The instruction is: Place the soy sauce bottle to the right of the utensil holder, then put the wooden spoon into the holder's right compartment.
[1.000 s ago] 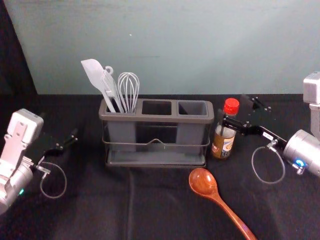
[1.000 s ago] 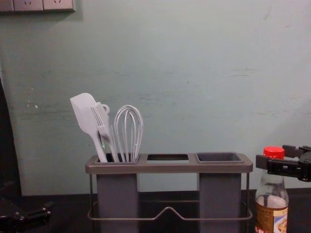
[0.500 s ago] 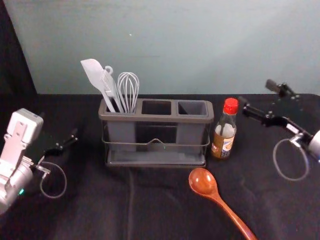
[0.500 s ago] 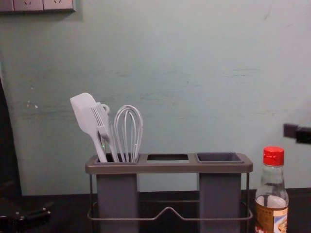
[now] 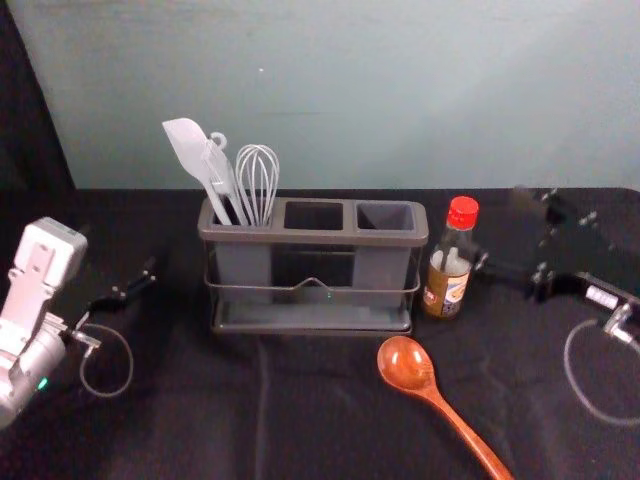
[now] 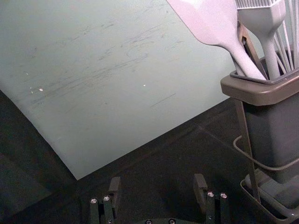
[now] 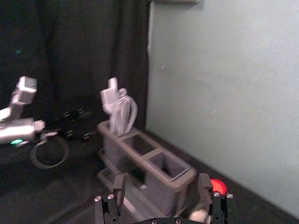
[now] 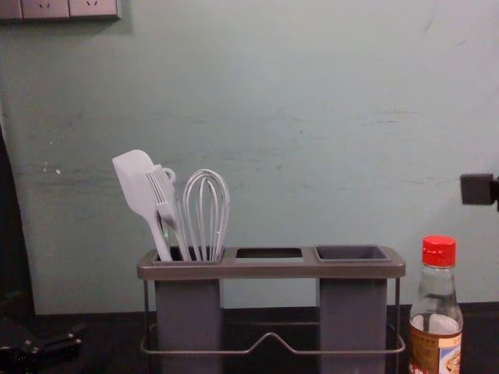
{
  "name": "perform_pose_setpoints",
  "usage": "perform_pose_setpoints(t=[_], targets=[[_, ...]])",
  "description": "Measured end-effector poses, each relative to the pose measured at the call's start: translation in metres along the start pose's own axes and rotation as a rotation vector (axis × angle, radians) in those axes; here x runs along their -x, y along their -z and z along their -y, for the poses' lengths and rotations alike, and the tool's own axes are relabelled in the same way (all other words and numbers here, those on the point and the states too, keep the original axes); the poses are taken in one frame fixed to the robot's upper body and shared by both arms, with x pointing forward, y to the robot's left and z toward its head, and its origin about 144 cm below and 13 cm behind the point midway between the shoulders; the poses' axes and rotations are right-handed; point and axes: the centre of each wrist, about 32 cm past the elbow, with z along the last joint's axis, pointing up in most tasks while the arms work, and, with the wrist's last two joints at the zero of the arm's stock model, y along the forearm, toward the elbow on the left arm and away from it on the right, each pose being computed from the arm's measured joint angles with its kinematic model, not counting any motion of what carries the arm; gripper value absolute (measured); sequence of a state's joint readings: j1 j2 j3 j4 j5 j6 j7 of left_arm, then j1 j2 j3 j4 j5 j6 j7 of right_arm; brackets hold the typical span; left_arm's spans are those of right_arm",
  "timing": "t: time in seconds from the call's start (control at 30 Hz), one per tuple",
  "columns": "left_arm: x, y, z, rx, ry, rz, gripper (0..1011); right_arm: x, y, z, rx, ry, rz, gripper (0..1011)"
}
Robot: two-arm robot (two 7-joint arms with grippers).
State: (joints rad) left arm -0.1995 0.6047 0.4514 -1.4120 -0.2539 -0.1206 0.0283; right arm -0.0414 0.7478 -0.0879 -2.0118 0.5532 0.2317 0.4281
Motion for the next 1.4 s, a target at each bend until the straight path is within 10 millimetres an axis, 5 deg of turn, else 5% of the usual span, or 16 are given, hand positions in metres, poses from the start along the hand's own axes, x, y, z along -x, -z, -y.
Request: perform_pose_setpoints(t=[0.27,0.63,1.4], targets=[[0.0,0.0,0.0,0.0,0.0,0.0,1011,0.034,-0.02,0.0,0.157,-0.052,-0.072,1000],[0.0,0.0,0.0,0.0,0.0,0.0,1011,0.057,-0.026,-0.029,0.505,-0.086,-0.177,1000],[0.0,0.0,0.0,0.0,0.0,0.0,1011,0.035,0.005,-0.09,0.73,-0.043,-0.161,1000]])
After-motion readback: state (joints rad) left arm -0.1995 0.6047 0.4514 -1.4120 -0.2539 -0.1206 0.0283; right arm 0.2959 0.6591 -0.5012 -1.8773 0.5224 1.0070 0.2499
